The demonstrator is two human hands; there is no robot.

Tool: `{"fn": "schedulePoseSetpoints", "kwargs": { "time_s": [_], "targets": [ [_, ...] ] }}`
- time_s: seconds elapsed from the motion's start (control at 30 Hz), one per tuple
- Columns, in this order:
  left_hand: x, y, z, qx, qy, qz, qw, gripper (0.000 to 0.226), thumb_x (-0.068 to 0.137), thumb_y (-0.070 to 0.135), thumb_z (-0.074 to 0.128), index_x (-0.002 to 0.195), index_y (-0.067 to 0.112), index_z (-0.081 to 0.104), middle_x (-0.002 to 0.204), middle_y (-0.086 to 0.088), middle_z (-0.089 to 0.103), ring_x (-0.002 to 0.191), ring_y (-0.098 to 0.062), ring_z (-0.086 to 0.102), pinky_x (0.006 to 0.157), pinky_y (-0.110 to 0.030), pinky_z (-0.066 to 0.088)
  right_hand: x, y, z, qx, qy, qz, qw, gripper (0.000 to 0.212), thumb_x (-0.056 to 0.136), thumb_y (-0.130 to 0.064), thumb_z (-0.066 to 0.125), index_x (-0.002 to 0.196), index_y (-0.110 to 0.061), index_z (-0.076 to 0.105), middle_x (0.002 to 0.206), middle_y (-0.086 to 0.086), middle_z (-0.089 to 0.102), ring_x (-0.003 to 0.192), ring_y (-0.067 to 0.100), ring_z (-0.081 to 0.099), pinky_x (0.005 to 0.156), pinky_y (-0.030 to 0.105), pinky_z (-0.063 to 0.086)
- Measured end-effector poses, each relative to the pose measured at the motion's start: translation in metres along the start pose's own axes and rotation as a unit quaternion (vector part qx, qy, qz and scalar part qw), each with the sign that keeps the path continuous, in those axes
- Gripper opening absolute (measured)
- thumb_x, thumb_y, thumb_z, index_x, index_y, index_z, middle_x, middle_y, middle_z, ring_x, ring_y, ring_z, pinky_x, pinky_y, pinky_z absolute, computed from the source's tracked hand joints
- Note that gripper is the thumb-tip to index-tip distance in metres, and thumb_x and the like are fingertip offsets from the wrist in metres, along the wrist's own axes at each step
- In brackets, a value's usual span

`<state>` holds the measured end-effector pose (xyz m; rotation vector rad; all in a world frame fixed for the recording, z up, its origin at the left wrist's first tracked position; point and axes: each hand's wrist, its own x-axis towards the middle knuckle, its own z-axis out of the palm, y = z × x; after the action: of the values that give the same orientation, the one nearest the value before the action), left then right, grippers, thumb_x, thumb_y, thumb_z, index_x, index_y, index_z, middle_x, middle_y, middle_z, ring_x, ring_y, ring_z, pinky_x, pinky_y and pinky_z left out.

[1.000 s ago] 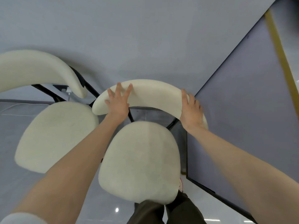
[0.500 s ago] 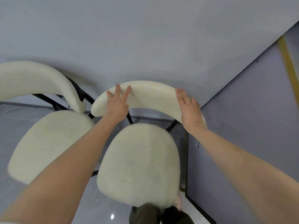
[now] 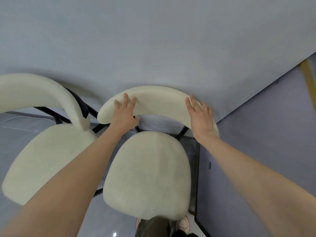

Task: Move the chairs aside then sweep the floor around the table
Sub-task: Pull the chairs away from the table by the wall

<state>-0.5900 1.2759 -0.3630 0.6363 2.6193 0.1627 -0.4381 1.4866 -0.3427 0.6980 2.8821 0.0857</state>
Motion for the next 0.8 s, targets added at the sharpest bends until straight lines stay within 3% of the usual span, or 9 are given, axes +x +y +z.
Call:
{"fn": "schedulePoseSetpoints", "kwargs": {
  "time_s": [0.17,0.3,0.43,0.6,0.8],
  "targets": [
    [-0.005,0.001,-0.008,-0.082,0.036,0.004,0.996,0.079,0.092,0.032,0.051,0.152,0.033,0.0,0.161,-0.002,0.0,0.146,-0.039,0.003,0.114,-0.049,0.024,0.003,-0.003,-0.01,0.014,-0.042,-0.001,0.999,0.09,0.083,0.005,0.053,0.154,-0.015,0.001,0.162,0.001,-0.003,0.135,0.032,0.028,0.109,0.038,0.031],
    [-0.038,0.011,0.0,-0.118,0.077,-0.005,0.99,0.069,0.096,0.028,0.046,0.152,0.033,0.006,0.161,-0.003,0.01,0.147,-0.036,0.005,0.113,-0.052,0.026,-0.012,-0.011,-0.021,0.08,-0.074,-0.001,0.994,0.072,0.092,-0.005,0.043,0.154,-0.015,0.009,0.162,0.001,0.003,0.142,0.029,0.019,0.111,0.038,0.03],
    [-0.075,0.013,0.006,-0.111,0.073,0.006,0.991,0.064,0.097,0.031,0.043,0.152,0.032,0.01,0.16,-0.003,0.013,0.146,-0.04,0.008,0.115,-0.055,0.021,-0.042,-0.018,-0.026,0.133,-0.063,-0.008,0.989,0.063,0.097,-0.017,0.041,0.154,-0.015,0.015,0.161,0.0,0.014,0.141,0.026,0.023,0.11,0.041,0.029],
    [-0.13,0.011,0.012,-0.125,0.094,-0.001,0.988,0.061,0.098,0.032,0.043,0.152,0.029,0.014,0.159,-0.005,0.016,0.146,-0.035,0.011,0.116,-0.052,0.022,-0.087,-0.03,-0.036,0.199,-0.063,-0.011,0.978,0.059,0.095,-0.018,0.042,0.151,-0.015,0.023,0.157,0.002,0.026,0.136,0.03,0.031,0.107,0.044,0.033],
    [-0.203,0.014,0.011,-0.18,0.132,-0.045,0.974,0.058,0.097,0.03,0.044,0.151,0.025,0.022,0.157,-0.004,0.025,0.143,-0.029,0.025,0.112,-0.045,0.033,-0.138,-0.04,-0.045,0.206,-0.057,-0.064,0.975,0.053,0.097,-0.021,0.043,0.148,-0.012,0.032,0.146,0.01,0.043,0.129,0.031,0.042,0.1,0.04,0.039]
  ]
}}
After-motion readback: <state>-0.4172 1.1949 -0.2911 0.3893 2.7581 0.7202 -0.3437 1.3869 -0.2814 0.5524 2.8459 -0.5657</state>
